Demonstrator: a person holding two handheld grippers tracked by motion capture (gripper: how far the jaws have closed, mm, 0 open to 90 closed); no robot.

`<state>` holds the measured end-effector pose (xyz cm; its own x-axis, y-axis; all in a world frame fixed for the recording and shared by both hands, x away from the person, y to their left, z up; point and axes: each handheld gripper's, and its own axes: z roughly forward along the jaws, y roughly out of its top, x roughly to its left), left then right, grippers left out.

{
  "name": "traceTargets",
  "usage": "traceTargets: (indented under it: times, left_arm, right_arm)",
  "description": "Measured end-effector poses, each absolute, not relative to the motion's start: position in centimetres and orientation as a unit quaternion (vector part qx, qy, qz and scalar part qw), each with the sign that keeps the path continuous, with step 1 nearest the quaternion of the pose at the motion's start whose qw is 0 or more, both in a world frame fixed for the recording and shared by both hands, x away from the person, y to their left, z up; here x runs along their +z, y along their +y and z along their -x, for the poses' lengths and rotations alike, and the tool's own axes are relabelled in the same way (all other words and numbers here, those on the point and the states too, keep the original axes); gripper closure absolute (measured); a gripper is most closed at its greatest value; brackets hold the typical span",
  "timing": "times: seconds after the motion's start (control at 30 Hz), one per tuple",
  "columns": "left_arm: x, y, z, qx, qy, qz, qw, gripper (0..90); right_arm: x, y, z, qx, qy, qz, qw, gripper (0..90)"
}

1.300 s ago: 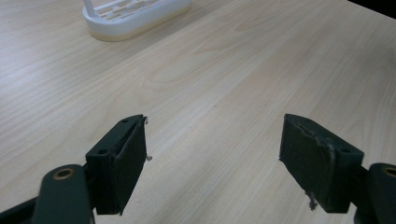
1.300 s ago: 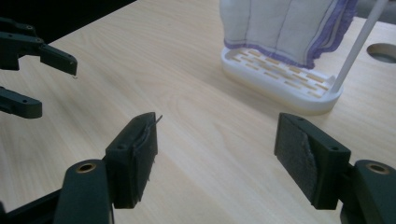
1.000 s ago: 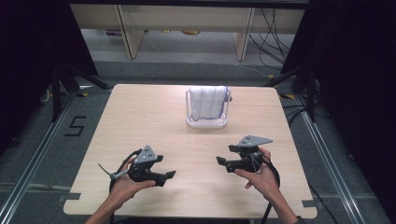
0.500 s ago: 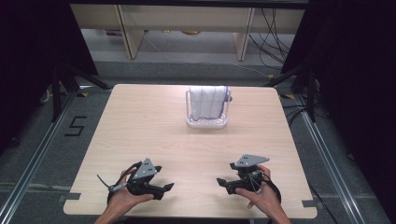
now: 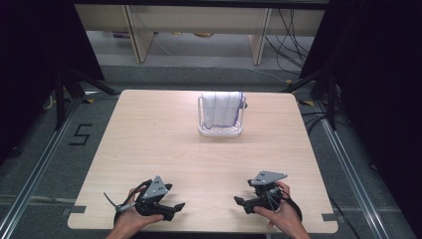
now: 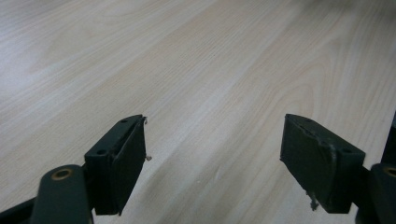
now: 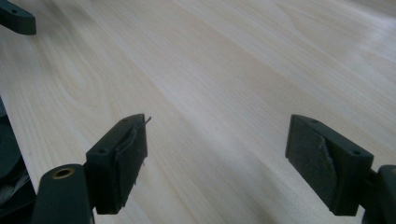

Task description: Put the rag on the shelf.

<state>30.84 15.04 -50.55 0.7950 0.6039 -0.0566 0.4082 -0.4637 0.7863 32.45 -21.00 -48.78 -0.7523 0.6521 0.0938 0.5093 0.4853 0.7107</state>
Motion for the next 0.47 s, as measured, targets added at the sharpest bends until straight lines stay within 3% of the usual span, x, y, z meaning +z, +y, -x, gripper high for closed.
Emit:
traceTargets:
  times: [0.47]
  left_arm:
    - [-50.70, 15.40, -31.19, 0.109, 0.316, -0.840, 0.427, 22.2]
  right_arm:
    - [-48.91, -20.70, -32.42, 0.379, 0.859, -0.332, 0.086, 22.0]
